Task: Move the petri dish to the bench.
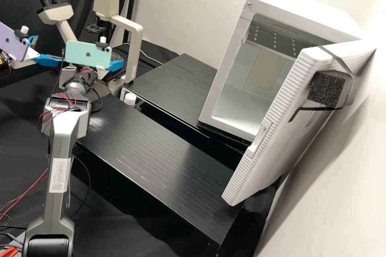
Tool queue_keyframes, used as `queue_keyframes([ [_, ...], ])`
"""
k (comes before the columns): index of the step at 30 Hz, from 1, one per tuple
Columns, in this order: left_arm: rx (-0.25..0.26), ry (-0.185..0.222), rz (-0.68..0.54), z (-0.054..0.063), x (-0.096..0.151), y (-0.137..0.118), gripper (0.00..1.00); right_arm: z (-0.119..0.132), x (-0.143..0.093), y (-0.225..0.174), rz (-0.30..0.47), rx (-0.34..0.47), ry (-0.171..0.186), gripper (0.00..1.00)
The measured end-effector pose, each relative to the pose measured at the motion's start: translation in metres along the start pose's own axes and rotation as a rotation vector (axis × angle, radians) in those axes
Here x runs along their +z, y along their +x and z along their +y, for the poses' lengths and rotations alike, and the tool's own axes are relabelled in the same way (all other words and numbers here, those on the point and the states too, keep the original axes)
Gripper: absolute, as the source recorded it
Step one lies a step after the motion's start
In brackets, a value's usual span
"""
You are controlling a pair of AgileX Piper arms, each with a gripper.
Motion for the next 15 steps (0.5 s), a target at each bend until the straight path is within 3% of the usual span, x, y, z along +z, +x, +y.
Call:
queue_keyframes([
  [3, 0.000, 0.000, 0.000, 0.000, 0.000, 0.000, 1.00, 0.011, -0.006, -0.014, 0.040, 0.002, -0.024, 0.00],
  [10, 0.000, 0.000, 0.000, 0.000, 0.000, 0.000, 1.00, 0.029, -0.003, -0.044, 0.056, 0.065, -0.016, 0.00],
  [15, 0.000, 0.000, 0.000, 0.000, 0.000, 0.000, 1.00, 0.039, 0.002, -0.062, 0.073, 0.116, -0.051, 0.00],
])
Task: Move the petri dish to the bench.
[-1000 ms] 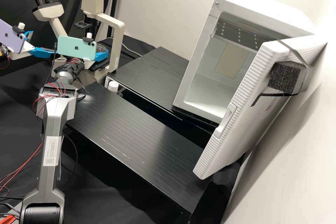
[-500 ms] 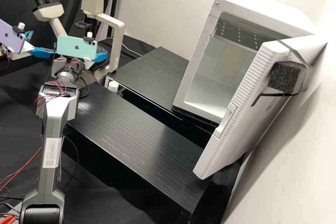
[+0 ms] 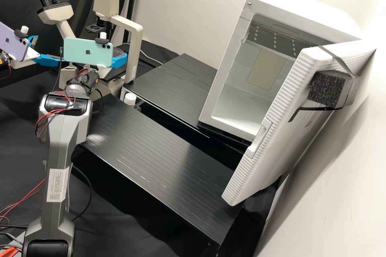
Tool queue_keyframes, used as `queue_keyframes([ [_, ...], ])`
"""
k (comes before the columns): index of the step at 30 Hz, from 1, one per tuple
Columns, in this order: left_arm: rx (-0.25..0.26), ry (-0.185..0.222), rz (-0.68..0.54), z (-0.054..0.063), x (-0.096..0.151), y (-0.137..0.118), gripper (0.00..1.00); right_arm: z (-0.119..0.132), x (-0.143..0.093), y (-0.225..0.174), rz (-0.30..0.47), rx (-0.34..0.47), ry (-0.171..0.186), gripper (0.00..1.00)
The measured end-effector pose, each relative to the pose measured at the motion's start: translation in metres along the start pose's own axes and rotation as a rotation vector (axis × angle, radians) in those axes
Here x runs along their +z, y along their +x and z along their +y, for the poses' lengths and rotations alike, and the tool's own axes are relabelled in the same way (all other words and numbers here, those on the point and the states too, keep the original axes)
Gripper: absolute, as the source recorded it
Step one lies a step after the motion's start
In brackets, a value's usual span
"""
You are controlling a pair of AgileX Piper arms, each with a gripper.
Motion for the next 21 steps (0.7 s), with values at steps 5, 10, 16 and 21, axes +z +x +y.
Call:
queue_keyframes([
  [5, 0.000, 0.000, 0.000, 0.000, 0.000, 0.000, 1.00, 0.006, 0.012, -0.027, -0.012, 0.005, -0.013, 0.00],
  [10, 0.000, 0.000, 0.000, 0.000, 0.000, 0.000, 1.00, 0.023, 0.025, -0.068, -0.027, 0.055, -0.030, 0.00],
  [16, 0.000, 0.000, 0.000, 0.000, 0.000, 0.000, 1.00, 0.051, 0.043, -0.123, -0.047, 0.165, -0.052, 0.00],
  [21, 0.000, 0.000, 0.000, 0.000, 0.000, 0.000, 1.00, 0.060, 0.058, -0.158, -0.076, 0.208, -0.067, 0.00],
])
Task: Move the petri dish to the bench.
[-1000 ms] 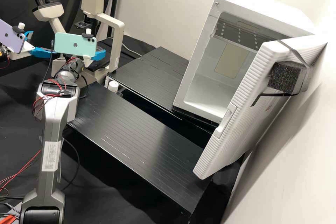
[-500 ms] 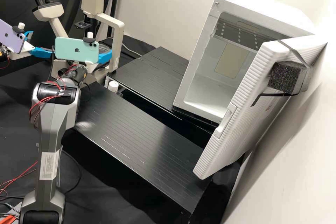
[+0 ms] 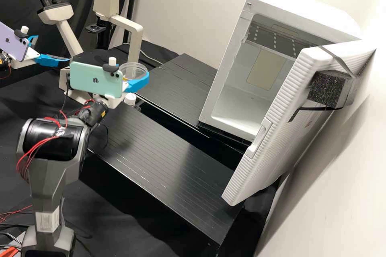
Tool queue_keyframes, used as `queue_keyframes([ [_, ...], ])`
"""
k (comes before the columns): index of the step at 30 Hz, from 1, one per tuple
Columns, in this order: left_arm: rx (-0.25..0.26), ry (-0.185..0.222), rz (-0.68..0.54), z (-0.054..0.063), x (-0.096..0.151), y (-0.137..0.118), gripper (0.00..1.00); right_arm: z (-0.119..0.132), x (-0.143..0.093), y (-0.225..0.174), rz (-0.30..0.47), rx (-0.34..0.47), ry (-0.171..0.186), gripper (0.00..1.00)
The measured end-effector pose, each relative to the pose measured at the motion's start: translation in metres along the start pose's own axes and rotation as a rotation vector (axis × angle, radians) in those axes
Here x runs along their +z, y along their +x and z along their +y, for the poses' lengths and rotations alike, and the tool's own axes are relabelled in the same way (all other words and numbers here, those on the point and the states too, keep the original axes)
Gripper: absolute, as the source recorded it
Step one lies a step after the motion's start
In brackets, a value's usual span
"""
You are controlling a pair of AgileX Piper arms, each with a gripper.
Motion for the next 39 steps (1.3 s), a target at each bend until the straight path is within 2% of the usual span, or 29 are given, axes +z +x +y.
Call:
queue_keyframes([
  [10, 0.000, 0.000, 0.000, 0.000, 0.000, 0.000, 1.00, 0.001, 0.056, -0.044, -0.171, 0.004, -0.074, 0.00],
  [15, 0.000, 0.000, 0.000, 0.000, 0.000, 0.000, 1.00, 0.003, 0.082, -0.056, -0.286, 0.005, -0.088, 0.00],
  [20, 0.000, 0.000, 0.000, 0.000, 0.000, 0.000, 1.00, 0.003, 0.099, -0.065, -0.363, 0.013, -0.102, 0.00],
  [24, 0.000, 0.000, 0.000, 0.000, 0.000, 0.000, 1.00, 0.002, 0.107, -0.071, -0.394, 0.008, -0.101, 0.00],
  [30, 0.000, 0.000, 0.000, 0.000, 0.000, 0.000, 1.00, 0.000, 0.109, -0.075, -0.392, 0.032, -0.102, 0.00],
  [31, 0.000, 0.000, 0.000, 0.000, 0.000, 0.000, 1.00, 0.000, 0.110, -0.076, -0.393, 0.031, -0.103, 1.00],
  [39, 0.000, 0.000, 0.000, 0.000, 0.000, 0.000, 1.00, -0.003, 0.108, -0.078, -0.383, 0.033, -0.110, 1.00],
])
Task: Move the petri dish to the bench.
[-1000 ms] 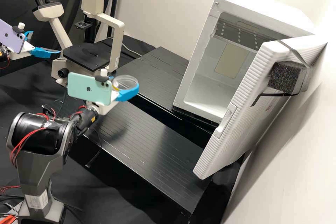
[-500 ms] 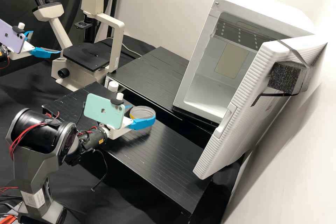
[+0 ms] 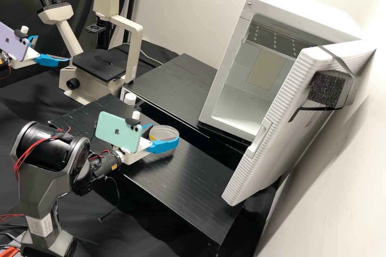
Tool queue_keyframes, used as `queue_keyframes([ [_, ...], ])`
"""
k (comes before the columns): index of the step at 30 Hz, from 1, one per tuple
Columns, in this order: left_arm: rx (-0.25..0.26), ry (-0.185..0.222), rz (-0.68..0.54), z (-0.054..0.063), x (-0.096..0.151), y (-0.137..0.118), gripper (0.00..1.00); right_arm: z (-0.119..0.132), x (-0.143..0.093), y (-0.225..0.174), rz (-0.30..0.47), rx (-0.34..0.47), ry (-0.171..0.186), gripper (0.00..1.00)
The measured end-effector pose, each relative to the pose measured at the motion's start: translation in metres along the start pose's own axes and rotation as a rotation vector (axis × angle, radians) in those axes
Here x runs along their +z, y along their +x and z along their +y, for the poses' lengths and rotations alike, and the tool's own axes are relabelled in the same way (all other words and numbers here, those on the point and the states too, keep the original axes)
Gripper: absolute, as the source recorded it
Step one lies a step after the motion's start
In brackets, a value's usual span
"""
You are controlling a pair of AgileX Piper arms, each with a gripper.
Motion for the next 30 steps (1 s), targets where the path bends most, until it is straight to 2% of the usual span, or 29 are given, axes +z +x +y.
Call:
queue_keyframes([
  [8, 0.000, 0.000, 0.000, 0.000, 0.000, 0.000, 1.00, -0.002, 0.000, -0.004, 0.002, 0.000, 0.001, 1.00],
  [13, 0.000, 0.000, 0.000, 0.000, 0.000, 0.000, 1.00, 0.002, -0.003, -0.011, 0.005, 0.017, 0.017, 1.00],
  [22, 0.000, 0.000, 0.000, 0.000, 0.000, 0.000, 1.00, 0.026, -0.005, -0.026, -0.063, 0.118, -0.001, 1.00],
  [26, 0.000, 0.000, 0.000, 0.000, 0.000, 0.000, 1.00, 0.035, -0.005, -0.033, -0.047, 0.161, 0.045, 1.00],
  [30, 0.000, 0.000, 0.000, 0.000, 0.000, 0.000, 1.00, 0.035, -0.003, -0.037, 0.005, 0.158, 0.128, 1.00],
])
